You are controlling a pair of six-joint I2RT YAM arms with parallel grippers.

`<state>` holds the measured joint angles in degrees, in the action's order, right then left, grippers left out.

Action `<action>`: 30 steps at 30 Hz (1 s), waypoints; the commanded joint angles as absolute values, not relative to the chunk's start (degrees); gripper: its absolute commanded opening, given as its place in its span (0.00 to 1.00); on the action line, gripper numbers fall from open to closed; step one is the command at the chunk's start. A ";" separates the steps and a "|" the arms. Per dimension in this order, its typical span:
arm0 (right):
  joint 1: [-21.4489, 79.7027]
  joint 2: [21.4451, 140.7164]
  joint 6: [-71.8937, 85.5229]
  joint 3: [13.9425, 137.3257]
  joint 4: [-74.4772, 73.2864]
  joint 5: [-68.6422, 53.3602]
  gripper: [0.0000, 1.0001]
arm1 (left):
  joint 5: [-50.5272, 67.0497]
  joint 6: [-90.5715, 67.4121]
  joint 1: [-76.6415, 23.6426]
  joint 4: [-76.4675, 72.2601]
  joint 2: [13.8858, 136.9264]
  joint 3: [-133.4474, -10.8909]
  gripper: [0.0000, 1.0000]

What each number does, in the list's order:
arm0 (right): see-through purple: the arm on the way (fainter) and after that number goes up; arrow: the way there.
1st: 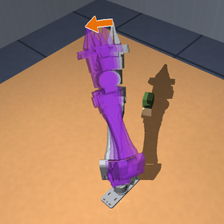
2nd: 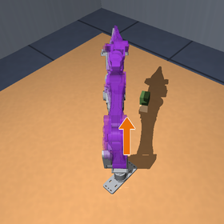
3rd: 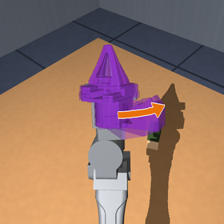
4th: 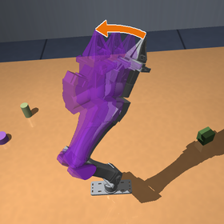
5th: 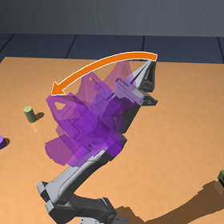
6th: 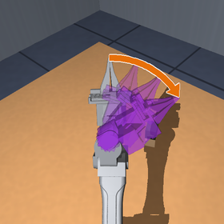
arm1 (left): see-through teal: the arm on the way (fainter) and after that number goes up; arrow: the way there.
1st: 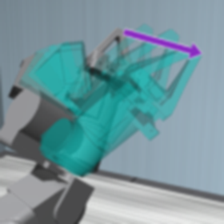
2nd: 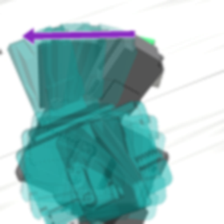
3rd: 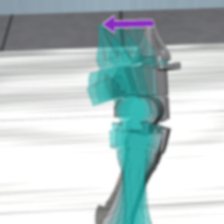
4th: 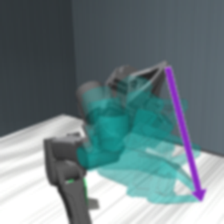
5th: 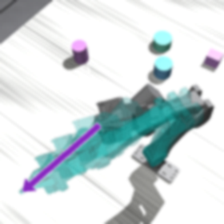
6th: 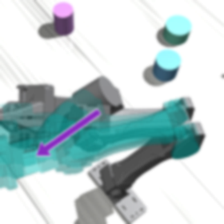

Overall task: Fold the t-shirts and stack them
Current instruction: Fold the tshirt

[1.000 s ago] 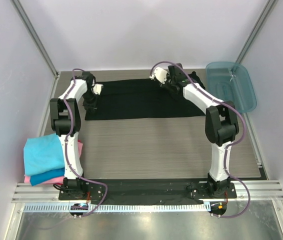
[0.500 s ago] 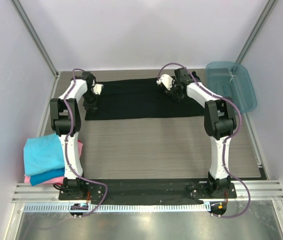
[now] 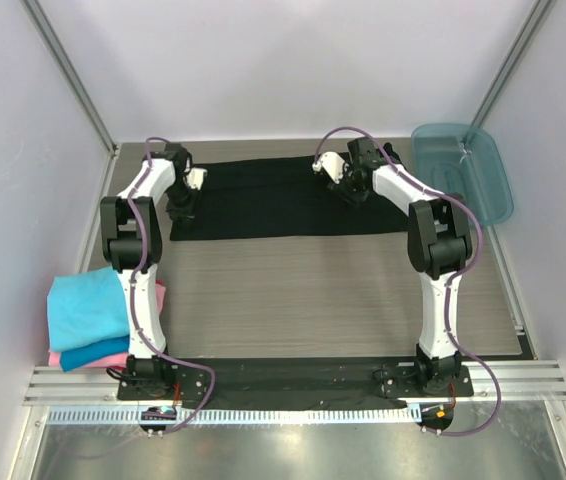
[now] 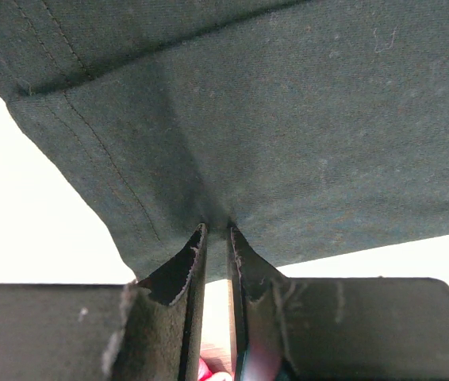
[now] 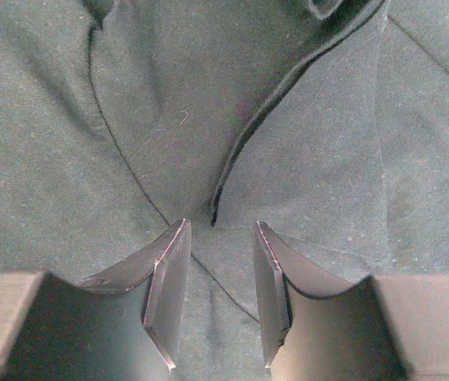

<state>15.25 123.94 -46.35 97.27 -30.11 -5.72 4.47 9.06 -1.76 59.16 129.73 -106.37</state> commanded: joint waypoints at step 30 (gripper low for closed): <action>13.27 127.61 -48.86 107.57 -26.37 -0.27 0.01 | 3.34 9.41 -2.37 59.33 128.85 -105.21 0.17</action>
<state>13.93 128.42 -46.74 102.61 -30.09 -2.59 3.16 9.23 -2.24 59.00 129.73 -106.15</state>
